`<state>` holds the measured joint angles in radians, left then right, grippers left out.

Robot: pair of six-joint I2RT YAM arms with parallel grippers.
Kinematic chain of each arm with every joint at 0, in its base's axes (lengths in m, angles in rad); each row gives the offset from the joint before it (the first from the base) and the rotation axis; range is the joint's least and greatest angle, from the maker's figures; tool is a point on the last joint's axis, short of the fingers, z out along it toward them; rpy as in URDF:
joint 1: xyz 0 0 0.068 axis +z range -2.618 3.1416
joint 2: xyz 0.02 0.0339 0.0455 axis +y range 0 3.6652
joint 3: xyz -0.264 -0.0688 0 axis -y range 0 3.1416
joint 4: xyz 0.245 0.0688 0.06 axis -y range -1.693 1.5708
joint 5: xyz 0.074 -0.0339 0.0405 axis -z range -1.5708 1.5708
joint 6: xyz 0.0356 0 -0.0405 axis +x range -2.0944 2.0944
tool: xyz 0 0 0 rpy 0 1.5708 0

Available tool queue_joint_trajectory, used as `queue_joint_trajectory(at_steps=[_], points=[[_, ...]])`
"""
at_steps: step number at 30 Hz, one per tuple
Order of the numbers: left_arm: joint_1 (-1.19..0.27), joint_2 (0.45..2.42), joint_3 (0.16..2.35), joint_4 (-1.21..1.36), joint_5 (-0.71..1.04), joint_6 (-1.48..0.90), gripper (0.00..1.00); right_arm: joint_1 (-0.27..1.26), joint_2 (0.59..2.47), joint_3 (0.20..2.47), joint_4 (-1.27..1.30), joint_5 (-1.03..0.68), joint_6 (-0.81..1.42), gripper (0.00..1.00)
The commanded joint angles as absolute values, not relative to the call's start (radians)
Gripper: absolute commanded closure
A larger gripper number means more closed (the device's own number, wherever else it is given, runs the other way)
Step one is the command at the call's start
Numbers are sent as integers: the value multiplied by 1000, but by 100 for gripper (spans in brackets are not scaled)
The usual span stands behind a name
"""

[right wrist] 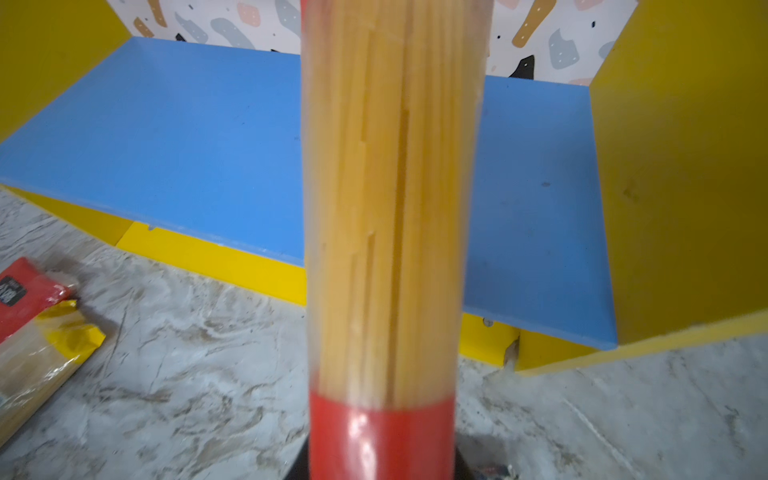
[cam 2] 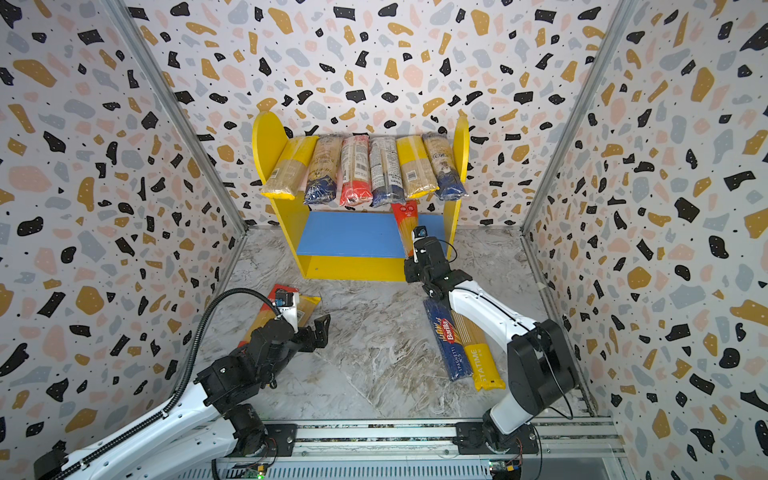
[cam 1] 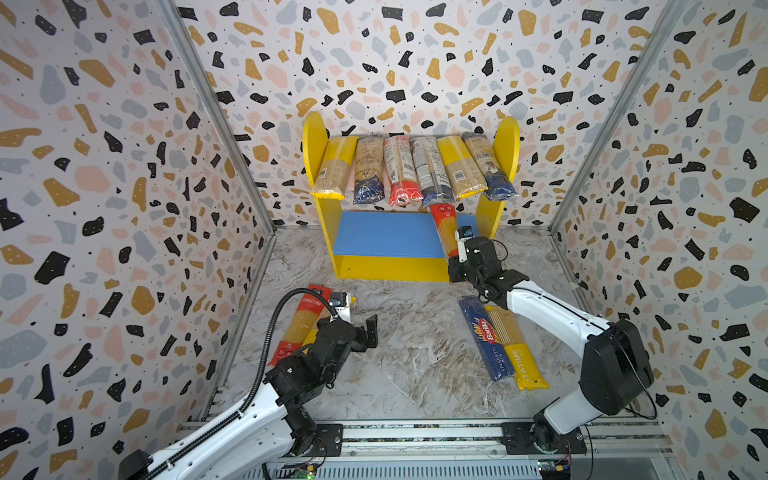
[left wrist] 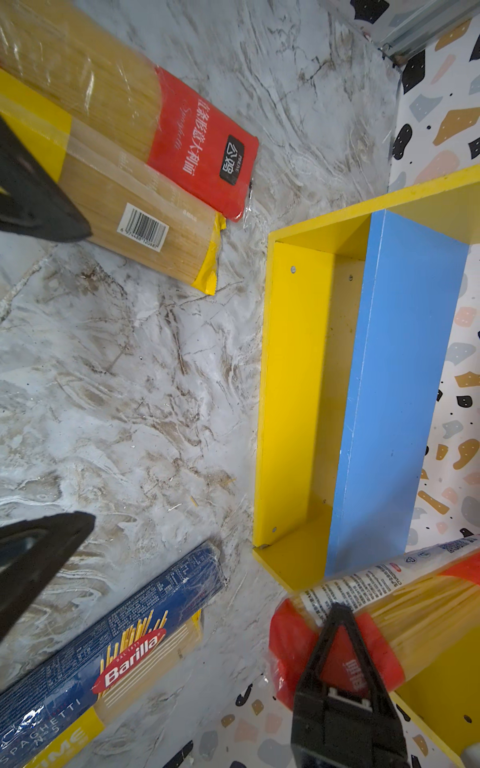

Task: Place and organize the pasta boxes and bags onto the shelf
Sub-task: 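Lift the red-topped bag upright toward the shelf with the right gripper, then lower the red-topped bag onto the blue shelf and open the right gripper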

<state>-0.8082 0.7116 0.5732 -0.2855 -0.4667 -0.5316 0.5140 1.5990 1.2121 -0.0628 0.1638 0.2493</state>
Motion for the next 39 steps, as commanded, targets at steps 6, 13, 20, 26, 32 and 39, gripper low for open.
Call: queue_joint_trajectory(at_steps=[6, 13, 20, 26, 32, 39], points=[[-813, 704, 605, -267, -487, -505, 1, 444, 1640, 1387, 91, 214, 225, 100], [-813, 728, 602, -244, -485, -496, 1, 415, 1673, 1410, 76, 247, 212, 58], [-813, 734, 604, -247, -483, -495, 1, 401, 1712, 1437, 47, 261, 205, 47], [-812, 720, 604, -254, -486, -498, 0, 402, 1681, 1403, 32, 225, 232, 46], [-812, 716, 604, -256, -477, -512, 0, 403, 1599, 1317, 17, 170, 275, 45], [-813, 691, 573, -247, -463, -543, 1, 417, 1458, 1158, 10, 105, 328, 43]])
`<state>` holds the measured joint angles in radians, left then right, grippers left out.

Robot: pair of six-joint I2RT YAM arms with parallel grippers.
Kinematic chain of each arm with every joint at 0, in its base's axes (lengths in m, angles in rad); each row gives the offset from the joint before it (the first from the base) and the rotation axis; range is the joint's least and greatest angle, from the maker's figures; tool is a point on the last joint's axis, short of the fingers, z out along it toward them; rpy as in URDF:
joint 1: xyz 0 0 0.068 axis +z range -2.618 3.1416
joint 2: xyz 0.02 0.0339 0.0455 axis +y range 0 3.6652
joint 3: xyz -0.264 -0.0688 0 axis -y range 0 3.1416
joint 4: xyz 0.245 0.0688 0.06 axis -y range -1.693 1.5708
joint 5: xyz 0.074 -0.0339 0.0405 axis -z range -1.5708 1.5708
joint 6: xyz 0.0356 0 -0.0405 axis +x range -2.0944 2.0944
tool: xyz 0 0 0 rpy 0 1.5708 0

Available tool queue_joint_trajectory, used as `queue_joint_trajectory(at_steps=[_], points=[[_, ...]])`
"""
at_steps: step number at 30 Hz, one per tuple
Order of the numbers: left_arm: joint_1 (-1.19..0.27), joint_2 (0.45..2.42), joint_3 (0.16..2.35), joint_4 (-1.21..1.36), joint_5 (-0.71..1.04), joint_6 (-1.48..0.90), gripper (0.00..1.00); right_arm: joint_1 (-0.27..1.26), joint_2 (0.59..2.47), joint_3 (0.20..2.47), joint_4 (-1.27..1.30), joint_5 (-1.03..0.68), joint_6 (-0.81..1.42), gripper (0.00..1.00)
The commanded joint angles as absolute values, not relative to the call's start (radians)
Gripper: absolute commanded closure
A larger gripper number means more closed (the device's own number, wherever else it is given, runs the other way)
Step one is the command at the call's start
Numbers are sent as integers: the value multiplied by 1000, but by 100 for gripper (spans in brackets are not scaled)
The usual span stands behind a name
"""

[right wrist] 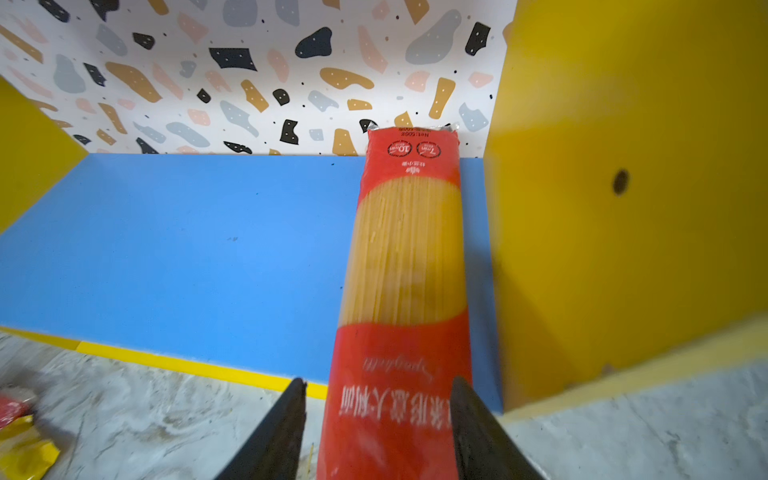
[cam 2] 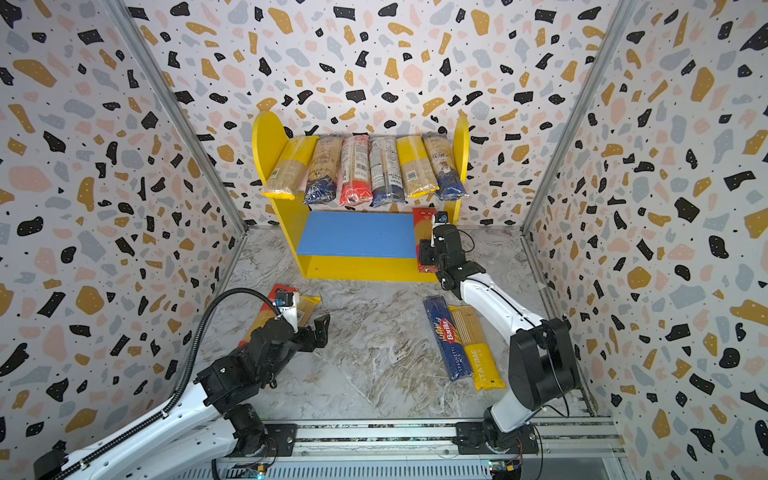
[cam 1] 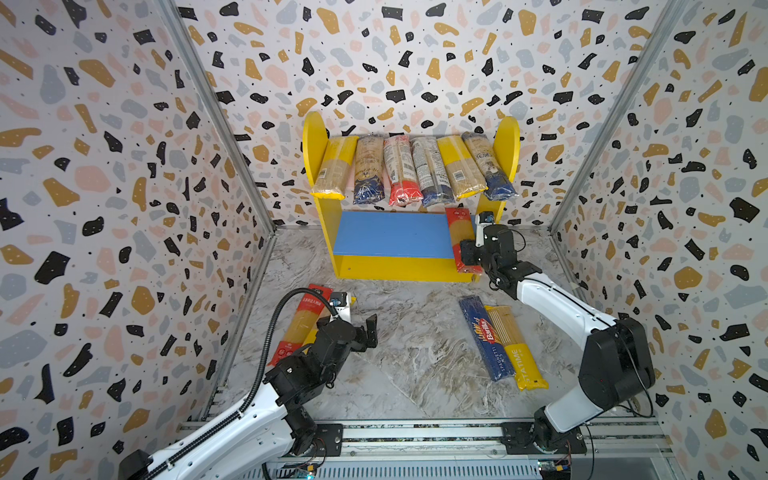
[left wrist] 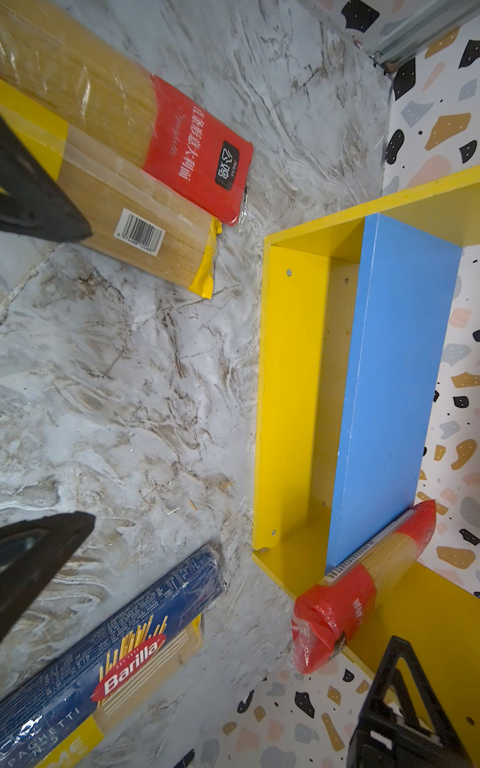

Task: Place and organize the pasta boxes and bags onto the shelf
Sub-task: 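Lower the red-topped bag onto the blue shelf and open the right gripper, then withdraw the right gripper and lower it onto the blue Barilla box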

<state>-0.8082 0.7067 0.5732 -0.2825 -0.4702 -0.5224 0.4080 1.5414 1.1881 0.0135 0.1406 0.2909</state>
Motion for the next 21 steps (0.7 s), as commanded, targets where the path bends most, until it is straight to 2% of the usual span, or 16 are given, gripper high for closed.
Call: queue_joint_trajectory(at_steps=[1, 8, 10, 14, 17, 18, 21], points=[[-813, 693, 568, -245, -453, -544, 0, 423, 1436, 1133, 8, 104, 328, 42], [-857, 725, 555, -199, -417, -579, 1, 464, 1262, 955, -35, 106, 355, 36], [-880, 738, 551, -180, -425, -589, 0, 473, 1206, 898, -63, 108, 364, 23], [-924, 778, 547, -161, -469, -611, 0, 476, 1125, 807, -146, 110, 386, 12], [-953, 813, 544, -139, -496, -626, 0, 478, 1071, 740, -208, 122, 426, 10], [-963, 825, 544, -130, -503, -630, 1, 479, 1052, 718, -228, 131, 443, 2], [-990, 857, 543, -108, -540, -649, 1, 479, 1006, 661, -256, 140, 484, 1]])
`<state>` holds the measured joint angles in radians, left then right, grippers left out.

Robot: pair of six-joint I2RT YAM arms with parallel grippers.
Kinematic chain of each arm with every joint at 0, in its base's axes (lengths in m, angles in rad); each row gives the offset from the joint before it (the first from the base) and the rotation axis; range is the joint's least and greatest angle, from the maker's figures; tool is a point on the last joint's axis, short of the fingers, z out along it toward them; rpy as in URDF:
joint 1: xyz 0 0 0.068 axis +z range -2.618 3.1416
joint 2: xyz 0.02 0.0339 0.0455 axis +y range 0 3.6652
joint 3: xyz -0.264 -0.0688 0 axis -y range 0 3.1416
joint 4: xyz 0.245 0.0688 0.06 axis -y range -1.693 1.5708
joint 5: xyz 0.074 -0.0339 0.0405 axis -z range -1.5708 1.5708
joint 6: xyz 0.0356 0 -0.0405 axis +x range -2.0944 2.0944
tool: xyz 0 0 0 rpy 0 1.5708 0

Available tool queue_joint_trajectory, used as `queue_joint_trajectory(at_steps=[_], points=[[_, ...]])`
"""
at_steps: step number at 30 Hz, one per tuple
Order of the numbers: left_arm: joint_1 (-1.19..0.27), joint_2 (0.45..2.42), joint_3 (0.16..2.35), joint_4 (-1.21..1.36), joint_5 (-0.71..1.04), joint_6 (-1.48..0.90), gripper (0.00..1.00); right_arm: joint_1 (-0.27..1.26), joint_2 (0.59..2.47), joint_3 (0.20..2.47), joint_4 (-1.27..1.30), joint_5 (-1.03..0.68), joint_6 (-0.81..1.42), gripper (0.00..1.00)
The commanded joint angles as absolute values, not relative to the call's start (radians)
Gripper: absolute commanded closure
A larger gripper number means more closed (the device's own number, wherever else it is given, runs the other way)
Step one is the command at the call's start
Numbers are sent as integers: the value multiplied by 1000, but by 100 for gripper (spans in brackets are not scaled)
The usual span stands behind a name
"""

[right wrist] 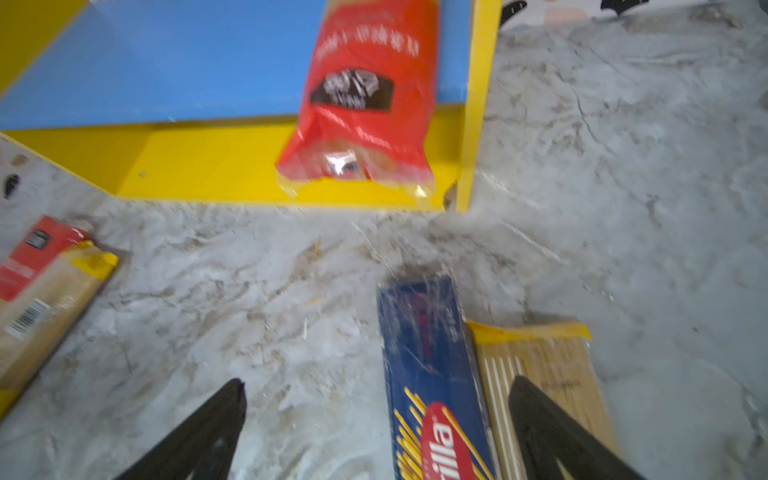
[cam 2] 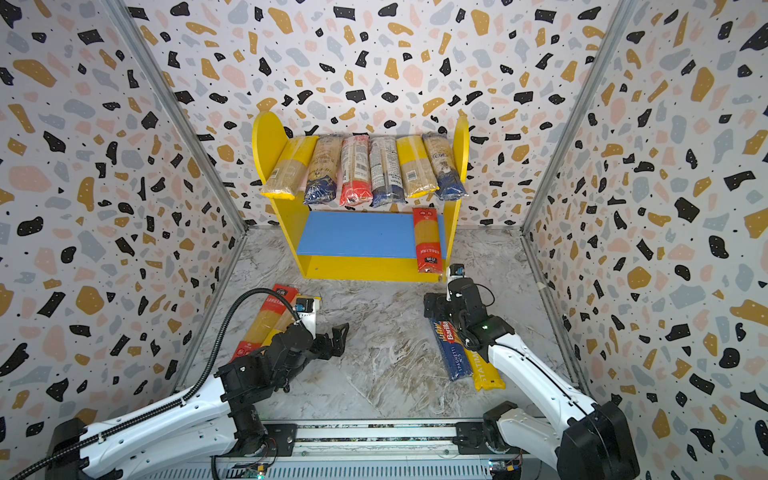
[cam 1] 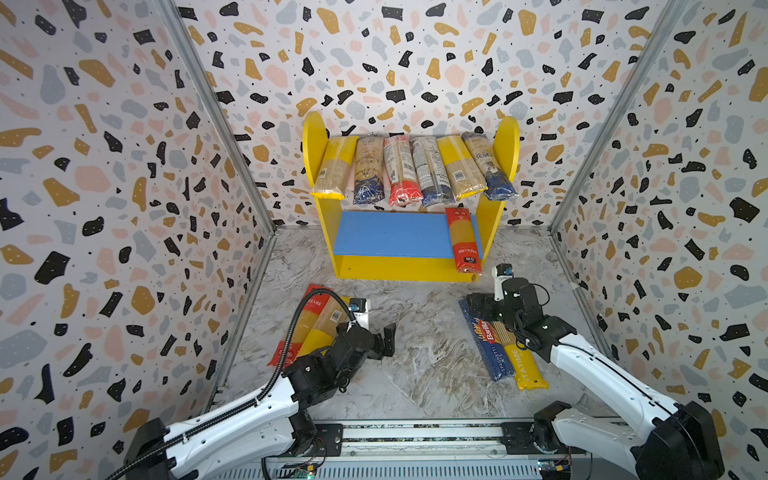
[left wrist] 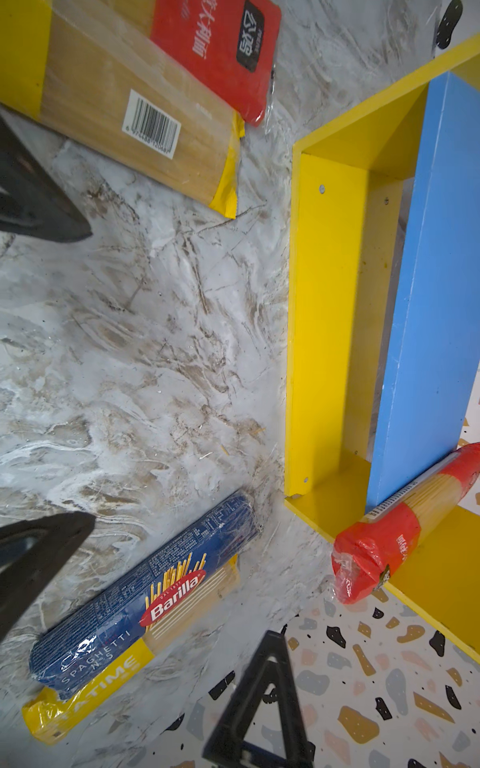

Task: Place and organize the pasta boxes and bags onto the shelf
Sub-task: 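Withdraw the right gripper and lower it onto the blue Barilla box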

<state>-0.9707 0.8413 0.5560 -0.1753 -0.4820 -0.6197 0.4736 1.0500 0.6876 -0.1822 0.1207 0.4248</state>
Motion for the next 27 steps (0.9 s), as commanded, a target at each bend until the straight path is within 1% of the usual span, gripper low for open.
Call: queue_joint_trajectory(at_steps=[1, 7, 16, 21, 27], points=[[-997, 869, 543, -103, -551, -654, 0, 479, 993, 638, -255, 127, 494, 1], [-1032, 948, 558, -71, -544, -651, 1, 492, 954, 542, -250, 79, 549, 1], [-1068, 1046, 597, -23, -536, -634, 0, 516, 936, 476, -321, 101, 626, 1], [-1071, 1072, 609, -13, -538, -625, 1, 559, 927, 448, -382, 120, 707, 1], [-1071, 1061, 613, -34, -551, -620, 0, 620, 980, 405, -351, 116, 747, 1]])
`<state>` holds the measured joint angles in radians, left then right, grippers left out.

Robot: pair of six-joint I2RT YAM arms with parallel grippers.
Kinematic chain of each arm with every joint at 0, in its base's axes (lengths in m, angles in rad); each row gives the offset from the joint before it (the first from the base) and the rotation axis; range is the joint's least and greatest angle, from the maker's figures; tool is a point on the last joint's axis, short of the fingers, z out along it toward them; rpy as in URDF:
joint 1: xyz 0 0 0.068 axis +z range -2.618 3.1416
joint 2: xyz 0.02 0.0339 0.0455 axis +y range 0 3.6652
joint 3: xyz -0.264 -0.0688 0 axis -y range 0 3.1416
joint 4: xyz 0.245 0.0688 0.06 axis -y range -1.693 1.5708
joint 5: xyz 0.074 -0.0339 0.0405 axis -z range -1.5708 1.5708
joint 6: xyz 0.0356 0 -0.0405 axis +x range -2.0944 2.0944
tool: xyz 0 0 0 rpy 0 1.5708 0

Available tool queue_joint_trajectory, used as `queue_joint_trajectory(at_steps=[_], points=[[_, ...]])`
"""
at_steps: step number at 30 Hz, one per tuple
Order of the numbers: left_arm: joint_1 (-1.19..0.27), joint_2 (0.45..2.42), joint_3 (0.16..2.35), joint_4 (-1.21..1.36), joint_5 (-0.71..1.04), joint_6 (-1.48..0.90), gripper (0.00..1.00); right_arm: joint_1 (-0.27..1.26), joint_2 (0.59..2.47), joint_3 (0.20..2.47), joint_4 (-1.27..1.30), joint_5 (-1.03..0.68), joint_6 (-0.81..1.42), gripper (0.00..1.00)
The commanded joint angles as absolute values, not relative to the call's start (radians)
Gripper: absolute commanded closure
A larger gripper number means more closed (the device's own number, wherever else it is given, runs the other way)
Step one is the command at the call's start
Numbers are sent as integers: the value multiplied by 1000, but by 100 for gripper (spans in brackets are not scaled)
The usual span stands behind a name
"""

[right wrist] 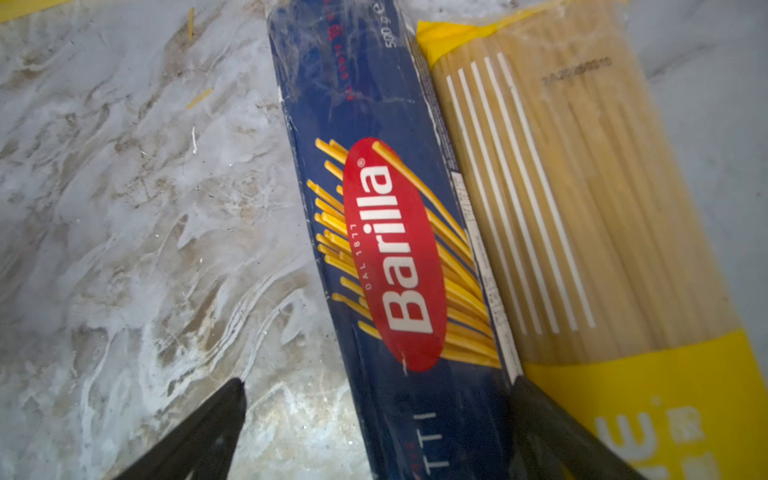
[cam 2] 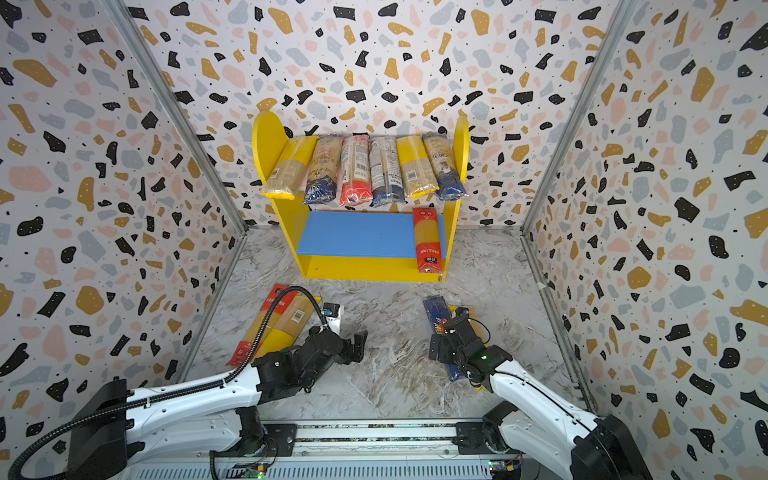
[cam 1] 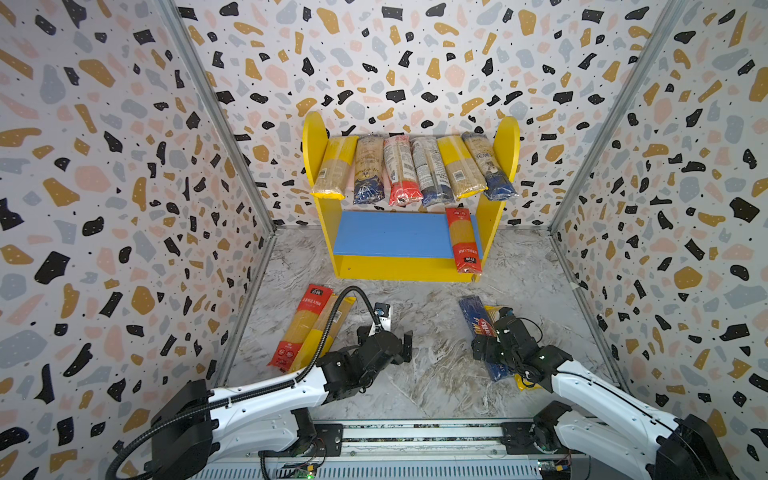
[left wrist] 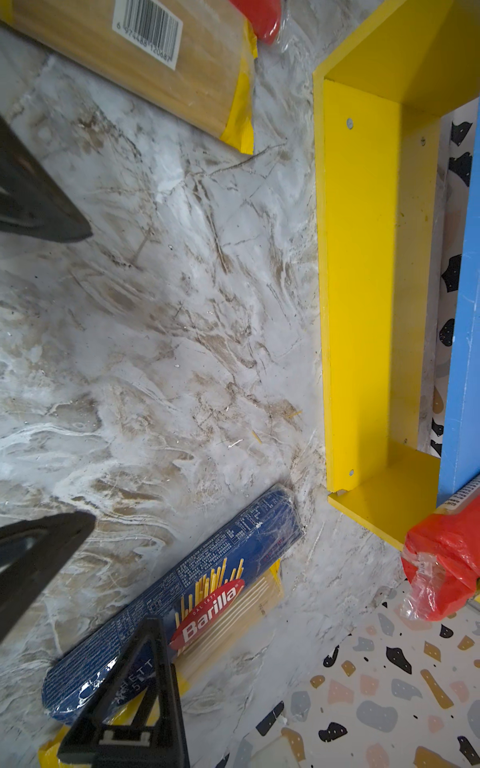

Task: Place and organize the pasta boxes and bags onto the shelf
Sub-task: 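Withdraw the right gripper and lower it onto the blue Barilla box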

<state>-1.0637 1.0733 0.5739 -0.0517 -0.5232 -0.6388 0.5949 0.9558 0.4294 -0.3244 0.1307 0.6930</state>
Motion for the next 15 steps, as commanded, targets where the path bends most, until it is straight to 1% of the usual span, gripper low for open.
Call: queue_joint_trajectory(at_steps=[1, 6, 10, 15], points=[[-1071, 1054, 613, -43, -557, -619, 0, 635, 992, 404, -332, 107, 749, 1], [-1071, 1006, 601, -72, -587, -618, 1, 734, 1086, 443, -269, 120, 784, 1], [-1071, 965, 585, -88, -594, -624, 1, 762, 1173, 493, -269, 161, 792, 1], [-1071, 915, 568, -119, -604, -627, 1, 778, 1178, 516, -323, 221, 806, 1]])
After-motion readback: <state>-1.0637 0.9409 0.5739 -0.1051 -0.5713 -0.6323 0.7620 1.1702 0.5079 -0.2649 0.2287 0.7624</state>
